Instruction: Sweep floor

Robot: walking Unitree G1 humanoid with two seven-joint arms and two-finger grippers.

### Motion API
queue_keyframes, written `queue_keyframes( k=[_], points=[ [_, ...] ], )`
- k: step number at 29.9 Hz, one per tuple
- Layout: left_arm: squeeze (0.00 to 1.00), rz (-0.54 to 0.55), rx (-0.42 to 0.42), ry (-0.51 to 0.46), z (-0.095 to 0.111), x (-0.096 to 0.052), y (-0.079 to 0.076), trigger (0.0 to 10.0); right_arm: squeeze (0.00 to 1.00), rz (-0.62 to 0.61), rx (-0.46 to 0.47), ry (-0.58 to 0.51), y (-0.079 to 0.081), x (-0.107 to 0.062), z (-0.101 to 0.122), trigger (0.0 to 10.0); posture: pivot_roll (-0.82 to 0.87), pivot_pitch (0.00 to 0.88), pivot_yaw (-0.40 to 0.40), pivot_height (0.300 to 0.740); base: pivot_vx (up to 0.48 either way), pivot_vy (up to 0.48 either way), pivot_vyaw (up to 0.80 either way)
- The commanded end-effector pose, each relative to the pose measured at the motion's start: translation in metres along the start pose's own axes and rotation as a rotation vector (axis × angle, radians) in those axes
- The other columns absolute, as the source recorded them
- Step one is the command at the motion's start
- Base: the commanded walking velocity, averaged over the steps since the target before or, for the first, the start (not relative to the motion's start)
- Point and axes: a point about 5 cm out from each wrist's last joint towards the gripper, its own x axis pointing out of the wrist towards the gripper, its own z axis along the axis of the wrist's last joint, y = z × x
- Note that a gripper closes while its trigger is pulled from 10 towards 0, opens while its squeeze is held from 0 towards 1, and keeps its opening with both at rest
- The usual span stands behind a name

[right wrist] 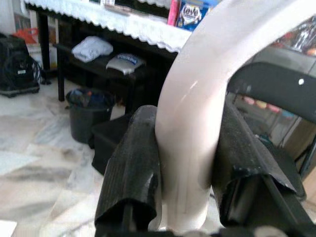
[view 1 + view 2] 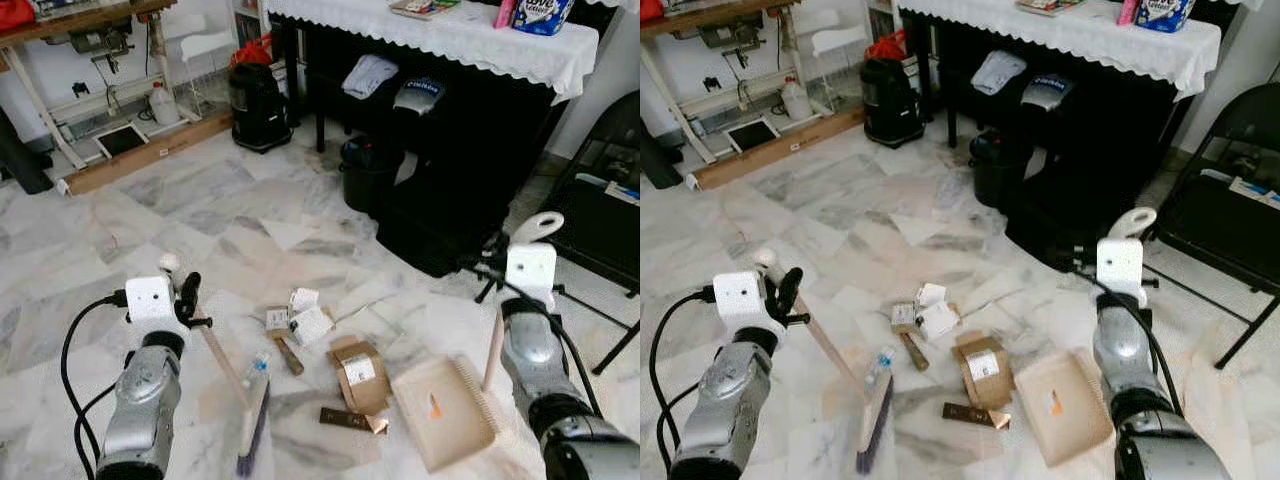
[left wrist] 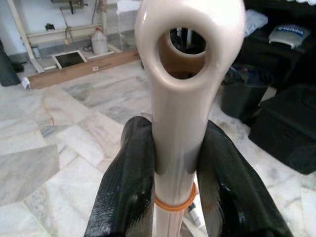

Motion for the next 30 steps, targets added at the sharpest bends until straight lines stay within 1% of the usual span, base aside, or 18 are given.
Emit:
queue_keyframes(
  k=[1, 2, 5, 9, 11, 17, 19, 20, 22, 23, 25, 26, 27, 30],
  points=[
    [0.0, -0.002, -0.001, -0.026, 0.009, -0.002, 0.002, 10.0, 0.0, -0.004, -0.002, -0.028, -0.003, -0.002, 0.001, 10.0, 0.04, 0.126, 0.041, 0.74, 0.0, 0.0, 0.0],
    [0.0, -0.002, -0.002, -0.026, 0.012, -0.003, 0.004, 10.0, 0.0, -0.008, -0.005, -0.019, -0.005, -0.006, -0.004, 10.0, 0.05, 0.139, 0.045, 0.74, 0.0, 0.0, 0.0],
    [0.0, -0.003, 0.0, -0.027, 0.014, -0.004, 0.004, 10.0, 0.0, -0.009, -0.011, -0.012, -0.006, -0.009, -0.007, 10.0, 0.04, 0.156, 0.049, 0.74, 0.0, 0.0, 0.0],
    [0.0, -0.004, 0.001, -0.027, 0.014, -0.004, 0.004, 10.0, 0.0, -0.008, -0.012, -0.012, -0.006, -0.009, -0.007, 10.0, 0.04, 0.156, 0.049, 0.74, 0.0, 0.0, 0.0],
    [0.0, -0.008, -0.002, -0.02, 0.013, -0.005, 0.002, 10.0, 0.0, 0.008, -0.025, -0.012, -0.005, -0.013, -0.01, 10.0, 0.04, 0.174, 0.048, 0.74, 0.0, 0.0, 0.0],
    [0.0, -0.015, -0.004, 0.003, 0.011, -0.007, -0.001, 10.0, 0.0, 0.021, -0.031, -0.013, -0.004, -0.017, -0.013, 10.0, 0.05, 0.18, 0.049, 0.74, 0.0, 0.0, 0.0],
    [0.0, -0.035, -0.046, 0.042, 0.011, -0.009, -0.003, 10.0, 0.0, 0.054, -0.035, 0.013, -0.001, -0.02, -0.018, 10.0, 0.05, 0.192, 0.05, 0.74, 0.0, 0.0, 0.0],
    [0.0, -0.039, -0.054, 0.049, 0.011, -0.009, -0.003, 10.0, 0.0, 0.063, -0.04, 0.021, 0.0, -0.021, -0.019, 10.0, 0.05, 0.194, 0.051, 0.74, 0.0, 0.0, 0.0],
    [0.0, -0.042, -0.058, 0.054, 0.011, -0.009, -0.003, 10.0, 0.0, 0.068, -0.049, 0.029, 0.001, -0.022, -0.021, 10.0, 0.05, 0.194, 0.051, 0.74, 0.0, 0.0, 0.0],
    [0.0, -0.044, -0.061, 0.061, 0.012, -0.01, -0.001, 10.0, 0.0, 0.074, -0.071, 0.063, 0.002, -0.024, -0.026, 10.0, 0.05, 0.199, 0.051, 0.74, 0.0, 0.0, 0.0],
    [0.0, -0.044, -0.061, 0.061, 0.012, -0.01, -0.001, 10.0, 0.0, 0.074, -0.071, 0.063, 0.002, -0.024, -0.026, 10.0, 0.05, 0.199, 0.051, 0.74, 0.0, 0.0, 0.0],
    [0.0, -0.047, -0.067, 0.07, 0.011, -0.01, 0.0, 10.0, 0.0, 0.07, -0.092, 0.103, 0.003, -0.026, -0.032, 10.0, 0.05, 0.199, 0.049, 0.74, 0.0, 0.0, 0.0],
    [0.0, -0.047, -0.072, 0.074, 0.011, -0.01, 0.0, 10.0, 0.0, 0.066, -0.103, 0.119, 0.002, -0.027, -0.034, 10.0, 0.05, 0.199, 0.049, 0.74, 0.0, 0.0, 0.0],
    [0.0, -0.049, -0.076, 0.078, 0.011, -0.01, 0.0, 10.0, 0.0, 0.065, -0.12, 0.143, 0.002, -0.029, -0.037, 10.0, 0.05, 0.2, 0.048, 0.74, 0.0, 0.0, 0.0]
  ],
)
